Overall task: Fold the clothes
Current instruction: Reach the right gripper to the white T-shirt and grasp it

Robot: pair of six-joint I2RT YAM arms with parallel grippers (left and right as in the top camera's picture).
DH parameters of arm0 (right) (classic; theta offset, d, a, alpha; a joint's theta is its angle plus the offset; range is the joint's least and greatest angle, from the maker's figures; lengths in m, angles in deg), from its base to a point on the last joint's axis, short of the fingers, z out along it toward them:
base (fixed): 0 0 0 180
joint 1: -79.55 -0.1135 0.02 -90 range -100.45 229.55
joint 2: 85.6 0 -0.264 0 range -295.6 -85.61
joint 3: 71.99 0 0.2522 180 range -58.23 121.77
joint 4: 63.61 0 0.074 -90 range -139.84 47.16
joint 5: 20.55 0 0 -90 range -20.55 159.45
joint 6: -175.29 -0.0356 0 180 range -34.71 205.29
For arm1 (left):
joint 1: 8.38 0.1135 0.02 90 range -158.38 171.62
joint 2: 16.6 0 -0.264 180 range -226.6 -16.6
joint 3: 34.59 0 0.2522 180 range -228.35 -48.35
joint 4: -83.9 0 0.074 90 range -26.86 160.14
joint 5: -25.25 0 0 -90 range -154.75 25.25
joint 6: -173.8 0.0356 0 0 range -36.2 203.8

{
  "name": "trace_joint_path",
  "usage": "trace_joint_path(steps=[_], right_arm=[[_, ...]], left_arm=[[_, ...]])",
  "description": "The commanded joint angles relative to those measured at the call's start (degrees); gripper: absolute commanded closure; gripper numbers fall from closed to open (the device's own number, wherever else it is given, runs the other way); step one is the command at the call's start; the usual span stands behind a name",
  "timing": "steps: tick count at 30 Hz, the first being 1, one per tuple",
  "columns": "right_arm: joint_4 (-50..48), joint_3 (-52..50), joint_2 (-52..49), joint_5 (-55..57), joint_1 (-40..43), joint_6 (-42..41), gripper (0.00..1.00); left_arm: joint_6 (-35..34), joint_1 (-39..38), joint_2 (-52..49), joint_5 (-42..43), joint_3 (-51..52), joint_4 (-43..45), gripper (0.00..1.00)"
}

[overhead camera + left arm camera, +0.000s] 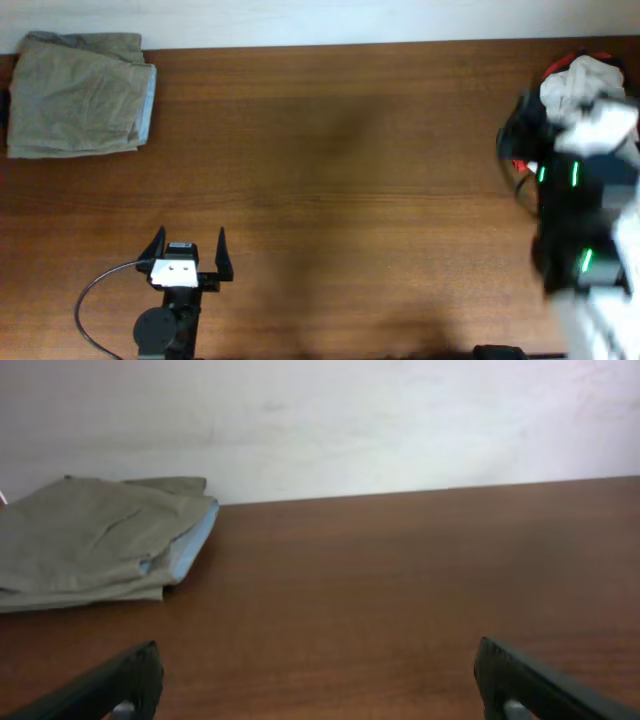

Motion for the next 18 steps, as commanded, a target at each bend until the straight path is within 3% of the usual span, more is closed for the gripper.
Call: trace_joint_path(steps=[1,4,9,10,11,14,15,18], right_arm=[[13.90,19.78,-21.53,4.00,7.87,2.51,0.01],[21.46,29.40,-36.24,3.96,13.25,4.02,0.01],[20.02,29.40,-53.29,3.96,18.99,4.02,0.00],[20.15,29.40,-55.56,3.91,19.30,4.00,0.21],[20.22,29.33,-56.78,3.91,19.30,4.00,0.33],[20.41,29.18,-59.91,2.23,19.30,4.00,0.52],[20.35,29.18,-60.15,0.28,19.30,4.00,0.53],[19.78,29.18,-60.28,-5.40,19.30,4.00,0.34]], left_arm=[[0.85,0.22,0.42,0.42,0.35,-0.04,0.01],[0.85,0.22,0.42,0.42,0.35,-0.04,0.01],[0.85,0.22,0.42,0.42,0.35,-0.04,0.01],[0.85,0.22,0.42,0.42,0.35,-0.04,0.01],[0.85,0.22,0.42,0.42,0.35,-0.04,0.01],[0.85,0.22,0.42,0.42,0.35,-0.04,0.01],[0.85,0.22,0.42,0.42,0.35,-0.04,0.01],[0.85,0.22,0.42,0.42,0.35,-0.04,0.01]])
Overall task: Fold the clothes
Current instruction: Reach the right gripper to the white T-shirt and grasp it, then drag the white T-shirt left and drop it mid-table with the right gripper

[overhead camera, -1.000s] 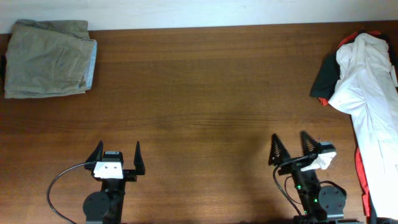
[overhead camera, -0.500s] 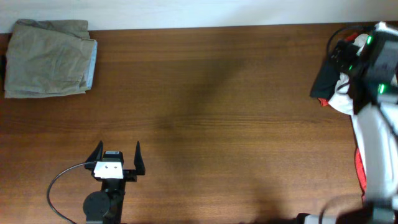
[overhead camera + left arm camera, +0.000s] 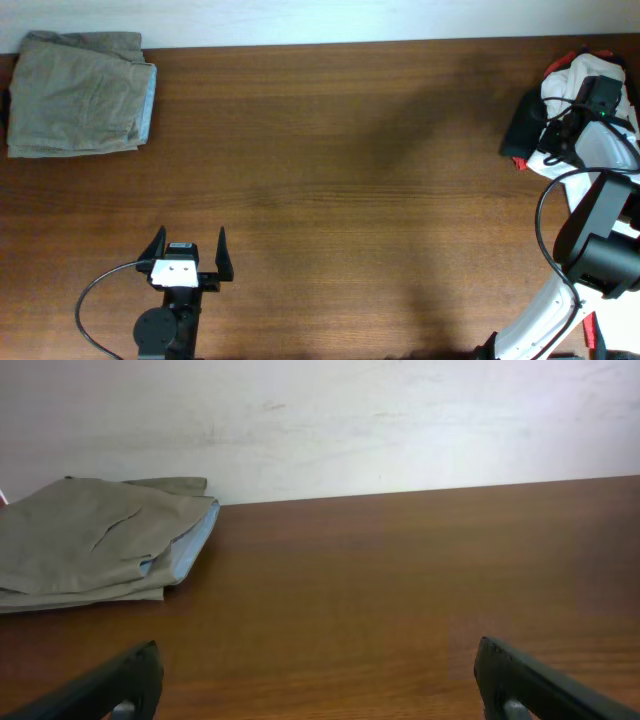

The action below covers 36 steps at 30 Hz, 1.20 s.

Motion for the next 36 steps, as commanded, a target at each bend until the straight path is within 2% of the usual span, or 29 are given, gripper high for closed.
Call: trace_joint_path(steps=[1,3,6,11,13,14,15,17,22,28,32,33,36], right_arm=[[-0.57,1.05,-0.83,-3.72,0.09,-0.09,0.30],[-1.31,1.07,-0.83,-5.14,0.09,-0.07,0.25],[-1.53,1.07,-0.83,-9.70,0.04,-0.07,0.26],[-0.46,0.55,-1.07,-8.39,0.07,-0.04,0.28],[-0.42,0.55,-1.07,-7.26,0.11,-0.07,0.39],[-0.22,0.55,-1.07,-7.28,0.09,-0.07,0.50],[-0.02,0.55,-1.07,-7.28,0.09,-0.07,0.73],[0.44,0.57,-1.07,-7.28,0.09,-0.07,0.95],[1.20,0.59,1.11,-8.00,0.09,-0.90,0.96],[0.50,0.59,19.96,-14.43,-4.59,-0.98,0.96],[0.17,0.59,22.47,-16.90,-17.90,-2.49,0.96],[-0.28,0.59,22.34,-18.84,-23.80,-6.05,0.96],[-4.98,0.59,21.14,-22.62,-39.10,-8.83,0.96]], left_arm=[[0.72,0.22,0.24,0.46,0.33,-0.04,0.01],[0.72,0.22,0.24,0.46,0.33,-0.04,0.01],[0.72,0.22,0.24,0.46,0.33,-0.04,0.01],[0.72,0.22,0.24,0.46,0.33,-0.04,0.01],[0.72,0.22,0.24,0.46,0.33,-0.04,0.01],[0.72,0.22,0.24,0.46,0.33,-0.04,0.01],[0.72,0.22,0.24,0.46,0.33,-0.04,0.01],[0.72,0.22,0.24,0.46,0.33,-0.04,0.01],[0.72,0.22,0.24,0.46,0.33,-0.04,0.01],[0.72,0.22,0.24,0.46,0.33,-0.04,0.01],[0.72,0.22,0.24,0.46,0.33,-0.04,0.01],[0.72,0.22,0.24,0.46,0.33,-0.04,0.01],[0.72,0.22,0.24,0.46,0.33,-0.04,0.01]])
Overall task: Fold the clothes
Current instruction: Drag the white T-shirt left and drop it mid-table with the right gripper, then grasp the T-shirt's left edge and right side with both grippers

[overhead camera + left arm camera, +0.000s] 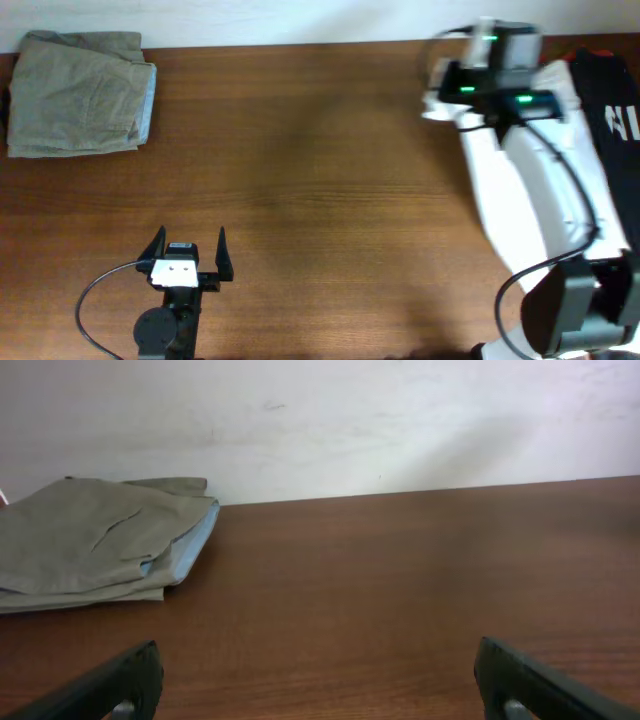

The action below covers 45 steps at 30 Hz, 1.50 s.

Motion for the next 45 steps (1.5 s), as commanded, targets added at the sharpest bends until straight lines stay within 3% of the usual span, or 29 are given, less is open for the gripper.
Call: trace_joint_path(steps=[1,3,6,7,8,11,12,14,15,19,24,26,28,29,32,34,37,39,41,42,43,45], right_arm=[[-3.67,0.61,-2.29,-4.59,-14.49,-6.29,0.96],[-9.35,0.61,-8.11,-8.41,-27.36,-10.51,0.96],[-11.93,0.61,-13.20,-11.10,-37.00,-12.41,0.96],[-11.76,0.61,-14.36,-11.04,-40.19,-11.63,0.91],[-11.45,0.63,-14.29,-11.02,-41.79,-9.99,0.78],[-0.83,6.47,-11.69,-4.04,-37.64,-8.90,0.59],[6.91,10.80,-10.38,-1.16,-33.29,-8.90,0.34],[19.39,18.23,-9.44,-0.98,-24.09,-8.96,0.04],[21.92,19.98,-9.42,-1.46,-20.65,-8.96,0.01],[38.18,20.41,-10.05,-2.86,-7.39,-8.94,0.01],[46.42,20.44,-9.11,-4.92,1.03,-14.64,0.05],[48.46,20.44,-5.14,-5.03,1.75,-15.23,0.07],[50.75,20.44,0.81,-4.61,1.73,-14.75,0.07],[52.39,20.44,3.76,-4.61,1.73,-14.75,0.06],[57.18,20.44,13.60,-4.17,1.73,-13.20,0.05],[58.95,20.44,19.02,-4.00,1.73,-13.07,0.05],[60.24,20.41,24.70,-4.46,1.73,-13.31,0.02],[61.31,20.41,26.86,-4.66,1.73,-13.35,0.00],[63.52,20.41,27.98,-4.68,1.73,-13.49,0.01],[64.78,20.41,28.06,-4.66,1.73,-13.49,0.01],[65.92,20.41,28.04,-4.61,1.73,-13.46,0.01],[67.32,20.31,27.93,-4.50,1.73,-13.22,0.01]], left_arm=[[0.72,0.22,0.24,0.46,0.33,-0.02,0.01],[0.72,0.22,0.24,0.46,0.33,-0.02,0.01],[0.72,0.22,0.24,0.46,0.33,-0.02,0.01],[0.72,0.22,0.24,0.44,0.33,-0.02,0.01],[0.72,0.22,0.24,0.46,0.33,-0.02,0.01],[0.72,0.22,0.24,0.46,0.33,-0.02,0.01],[0.72,0.22,0.24,0.46,0.33,-0.02,0.01],[0.72,0.22,0.24,0.46,0.33,-0.02,0.01],[0.72,0.22,0.24,0.46,0.33,-0.02,0.01],[0.72,0.22,0.24,0.46,0.33,-0.02,0.01],[0.22,0.20,0.24,2.99,0.31,0.20,0.01],[-5.40,0.20,0.24,19.34,0.31,7.82,0.01],[-5.40,0.20,0.24,27.56,0.31,19.67,0.01],[-5.42,0.20,0.24,27.85,0.31,23.98,0.01],[-5.44,0.20,0.24,29.05,0.31,23.23,0.01],[-8.02,0.22,0.24,29.51,0.31,27.65,0.01],[-10.34,0.22,-0.63,24.02,-3.32,29.11,0.01],[-10.32,0.22,-5.42,20.92,-10.64,23.98,0.01],[-8.52,0.22,-18.49,23.82,-27.39,4.83,0.01],[-3.58,0.20,-26.69,29.70,-36.59,-4.68,0.01],[-1.84,0.22,-32.39,33.33,-42.58,-10.08,0.01],[-1.01,0.42,-41.99,30.16,-51.32,-18.47,0.01]])
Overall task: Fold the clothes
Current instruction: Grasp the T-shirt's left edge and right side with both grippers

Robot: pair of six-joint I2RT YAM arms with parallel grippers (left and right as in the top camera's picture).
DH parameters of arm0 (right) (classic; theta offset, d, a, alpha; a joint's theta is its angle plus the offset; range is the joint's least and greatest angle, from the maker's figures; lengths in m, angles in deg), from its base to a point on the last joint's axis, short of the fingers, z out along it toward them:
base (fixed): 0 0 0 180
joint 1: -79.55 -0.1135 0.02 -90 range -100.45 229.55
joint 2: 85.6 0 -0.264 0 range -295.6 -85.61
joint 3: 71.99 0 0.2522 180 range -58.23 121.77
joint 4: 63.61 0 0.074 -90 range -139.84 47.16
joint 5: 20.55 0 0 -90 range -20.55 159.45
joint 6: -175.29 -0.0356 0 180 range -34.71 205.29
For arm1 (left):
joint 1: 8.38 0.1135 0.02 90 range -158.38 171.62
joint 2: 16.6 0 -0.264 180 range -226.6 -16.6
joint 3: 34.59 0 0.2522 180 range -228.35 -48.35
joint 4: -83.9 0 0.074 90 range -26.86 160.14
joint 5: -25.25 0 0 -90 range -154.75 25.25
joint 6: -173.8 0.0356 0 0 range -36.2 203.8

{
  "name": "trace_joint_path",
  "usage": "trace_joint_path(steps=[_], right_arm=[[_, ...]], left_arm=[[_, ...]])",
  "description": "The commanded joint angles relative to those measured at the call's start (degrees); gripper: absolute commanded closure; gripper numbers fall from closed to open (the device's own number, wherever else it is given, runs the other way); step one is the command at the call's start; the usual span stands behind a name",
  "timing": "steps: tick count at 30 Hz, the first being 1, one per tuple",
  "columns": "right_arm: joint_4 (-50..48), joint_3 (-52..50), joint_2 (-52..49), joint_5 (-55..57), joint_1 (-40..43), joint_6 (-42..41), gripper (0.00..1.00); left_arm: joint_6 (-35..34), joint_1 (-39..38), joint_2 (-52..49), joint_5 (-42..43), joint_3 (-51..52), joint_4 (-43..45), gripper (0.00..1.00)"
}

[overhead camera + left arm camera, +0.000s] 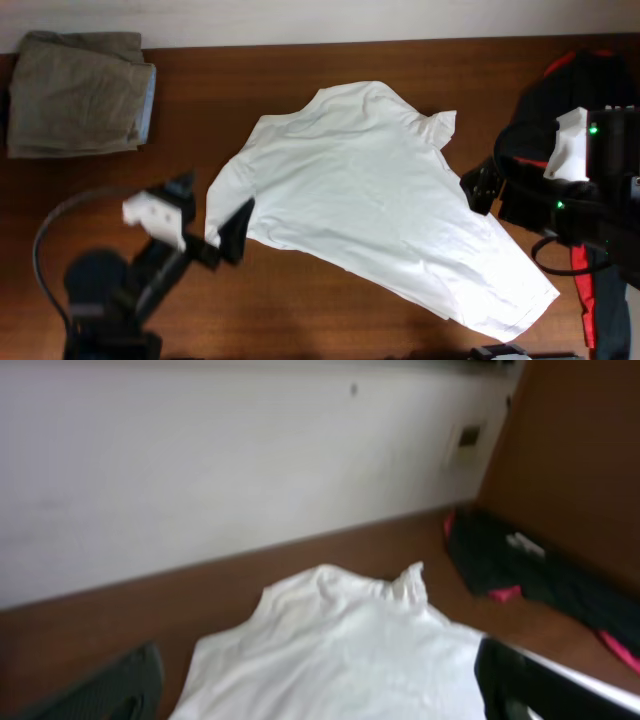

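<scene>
A white T-shirt (370,190) lies spread across the middle of the brown table (300,320), its collar toward the back right and its hem toward the front right. In the left wrist view the shirt (330,650) fills the space ahead. My left gripper (210,208) is open and empty at the shirt's left edge, angled toward it, its dark fingertips (110,682) wide apart. My right gripper (481,188) sits at the shirt's right edge; how its jaws stand does not show.
A folded khaki garment (80,95) rests at the back left corner. A heap of black and red clothes (580,75) lies at the right edge, also seen as dark cloth (520,560) in the left wrist view. A white wall (200,470) backs the table.
The white shirt now lies spread on the table where bare wood showed. My right arm, then reaching over the back middle, is at the right edge. My left arm has left its front resting spot and turned toward the shirt.
My right arm was at the clothes heap on the far right at the first two moments while my left gripper rested open at the front. Then the right arm was stretched over the back middle with white fabric. Now the shirt lies spread, a gripper at either side.
</scene>
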Motion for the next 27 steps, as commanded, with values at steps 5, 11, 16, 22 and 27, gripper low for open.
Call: trace_joint_path(steps=[5,11,16,22,27], right_arm=[[2.75,-0.42,-1.09,0.31,0.15,6.40,0.01],[2.67,-6.29,-5.55,0.31,0.15,6.40,0.01],[-0.79,-13.57,-6.34,0.31,0.15,6.38,0.01],[-11.02,-31.93,-6.49,0.28,0.15,3.56,0.01],[-17.11,-44.83,-6.40,2.91,0.15,-5.42,0.01]], left_arm=[[2.34,6.34,-38.93,-5.64,-25.92,-28.06,0.01],[2.32,8.09,-62.66,-7.76,-25.97,-28.52,0.01],[0.57,8.04,-71.84,-17.20,-25.92,-34.32,0.21],[0.59,8.04,-76.00,-19.06,-25.92,-34.60,0.32],[0.59,8.07,-76.98,-19.28,-25.90,-33.07,0.92]])
